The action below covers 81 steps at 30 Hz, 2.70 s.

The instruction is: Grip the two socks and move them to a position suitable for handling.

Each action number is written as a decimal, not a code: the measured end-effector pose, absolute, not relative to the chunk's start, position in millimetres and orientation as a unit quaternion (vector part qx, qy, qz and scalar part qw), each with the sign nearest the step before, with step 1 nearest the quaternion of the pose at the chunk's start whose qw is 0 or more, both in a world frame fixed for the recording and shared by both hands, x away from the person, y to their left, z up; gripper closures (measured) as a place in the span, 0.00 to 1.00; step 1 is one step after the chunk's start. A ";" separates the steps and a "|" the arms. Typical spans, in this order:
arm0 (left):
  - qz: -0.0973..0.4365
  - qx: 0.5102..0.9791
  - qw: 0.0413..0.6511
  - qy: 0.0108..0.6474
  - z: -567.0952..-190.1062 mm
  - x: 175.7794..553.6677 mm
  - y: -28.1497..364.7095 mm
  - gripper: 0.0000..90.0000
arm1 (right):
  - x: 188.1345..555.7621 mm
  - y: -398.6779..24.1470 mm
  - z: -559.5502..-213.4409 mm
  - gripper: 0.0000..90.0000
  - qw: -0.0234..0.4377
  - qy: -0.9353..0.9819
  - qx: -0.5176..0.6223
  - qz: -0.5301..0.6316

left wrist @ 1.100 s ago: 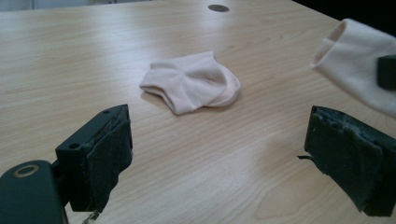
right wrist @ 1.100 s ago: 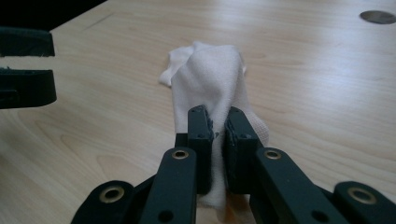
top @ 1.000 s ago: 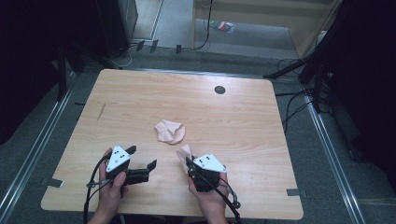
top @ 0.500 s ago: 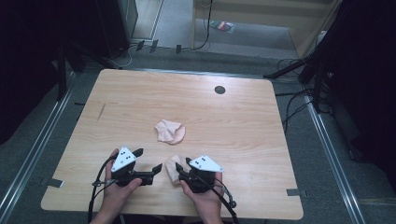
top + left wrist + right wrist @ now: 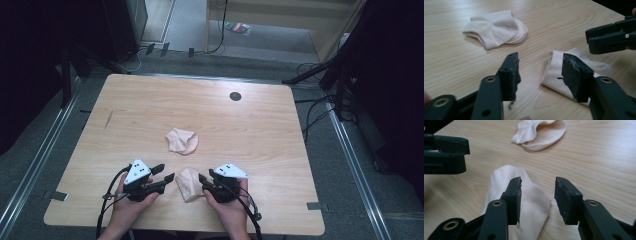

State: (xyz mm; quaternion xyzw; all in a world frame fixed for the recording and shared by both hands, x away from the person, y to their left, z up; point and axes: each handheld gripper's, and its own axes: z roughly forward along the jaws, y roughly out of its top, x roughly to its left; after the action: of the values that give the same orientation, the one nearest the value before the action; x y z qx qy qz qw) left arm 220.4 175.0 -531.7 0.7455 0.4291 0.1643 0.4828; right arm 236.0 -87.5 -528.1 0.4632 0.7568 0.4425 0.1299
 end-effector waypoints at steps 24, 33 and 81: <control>0.117 0.772 0.475 0.405 -535.8 221.0 163.0 0.27 | 239.5 -73.4 -515.6 0.93 0.146 0.775 0.431 0.438; 0.112 0.796 0.426 0.416 -544.3 220.0 136.0 0.15 | 240.2 -78.8 -491.3 0.93 0.131 0.762 0.425 0.471; 0.108 0.754 0.447 0.468 -541.1 246.1 199.8 0.65 | 269.3 -133.2 -524.9 0.71 0.101 0.766 0.485 0.410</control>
State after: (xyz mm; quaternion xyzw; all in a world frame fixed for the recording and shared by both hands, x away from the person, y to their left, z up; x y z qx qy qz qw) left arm 246.1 199.8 -541.1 0.7545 0.4683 0.1080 0.4470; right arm 269.3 -133.2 -524.9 0.4849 0.7659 0.4100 0.1011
